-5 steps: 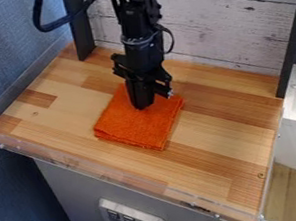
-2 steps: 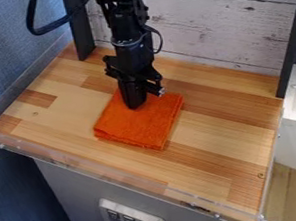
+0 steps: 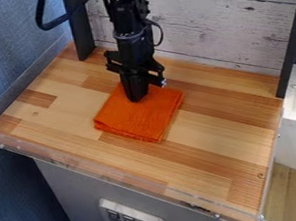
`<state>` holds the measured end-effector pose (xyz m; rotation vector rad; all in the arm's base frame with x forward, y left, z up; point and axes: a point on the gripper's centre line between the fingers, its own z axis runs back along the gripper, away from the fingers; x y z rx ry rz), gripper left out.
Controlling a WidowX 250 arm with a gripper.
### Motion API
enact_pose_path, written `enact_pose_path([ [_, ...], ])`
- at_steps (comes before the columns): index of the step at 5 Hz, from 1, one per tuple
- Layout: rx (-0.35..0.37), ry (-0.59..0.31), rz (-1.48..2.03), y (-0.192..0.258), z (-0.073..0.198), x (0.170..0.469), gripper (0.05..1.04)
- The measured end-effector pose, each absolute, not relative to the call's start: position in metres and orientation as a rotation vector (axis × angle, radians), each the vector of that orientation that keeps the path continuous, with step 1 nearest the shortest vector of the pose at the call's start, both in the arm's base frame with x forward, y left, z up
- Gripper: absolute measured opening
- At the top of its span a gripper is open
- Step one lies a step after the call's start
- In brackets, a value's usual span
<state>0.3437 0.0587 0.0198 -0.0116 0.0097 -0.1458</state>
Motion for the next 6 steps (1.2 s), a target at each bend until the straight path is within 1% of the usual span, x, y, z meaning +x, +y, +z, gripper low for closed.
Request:
enact_pose_path([
  [1,-0.01,0.013,-0.105,0.061,0.021,0.352,0.09],
  [2,-0.008,0.023,-0.06,0.063,0.031,0.357,0.247],
  [3,0.0,0.031,-0.026,0.062,0.04,0.361,0.51],
  [4,0.0,0.028,-0.016,0.052,0.049,0.368,0.812],
  [5,0.007,-0.008,-0.002,0.045,0.065,0.382,1.004],
  [6,0.009,-0.019,0.0,0.033,0.076,0.389,1.003],
])
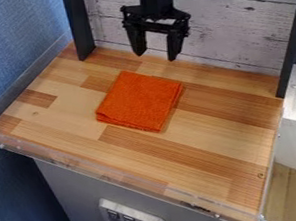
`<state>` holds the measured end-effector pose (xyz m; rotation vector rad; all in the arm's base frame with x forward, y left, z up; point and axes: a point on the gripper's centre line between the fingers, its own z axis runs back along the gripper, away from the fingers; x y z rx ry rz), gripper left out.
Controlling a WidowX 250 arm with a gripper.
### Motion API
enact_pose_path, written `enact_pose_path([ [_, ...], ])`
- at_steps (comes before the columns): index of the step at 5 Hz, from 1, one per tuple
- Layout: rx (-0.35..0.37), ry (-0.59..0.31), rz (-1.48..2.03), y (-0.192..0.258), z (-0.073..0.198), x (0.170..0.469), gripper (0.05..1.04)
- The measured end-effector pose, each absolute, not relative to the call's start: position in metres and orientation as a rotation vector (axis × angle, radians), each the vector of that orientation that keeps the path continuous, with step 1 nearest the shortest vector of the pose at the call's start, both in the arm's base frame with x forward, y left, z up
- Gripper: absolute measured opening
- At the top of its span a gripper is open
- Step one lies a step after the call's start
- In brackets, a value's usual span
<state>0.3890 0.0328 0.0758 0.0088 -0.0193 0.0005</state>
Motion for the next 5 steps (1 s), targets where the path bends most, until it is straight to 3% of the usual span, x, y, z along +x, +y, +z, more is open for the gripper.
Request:
enact_pose_path([
  [2,0.011,-0.012,0.02,0.025,0.092,0.393,0.998],
  [5,0.003,0.012,-0.005,0.012,0.093,0.391,0.997],
])
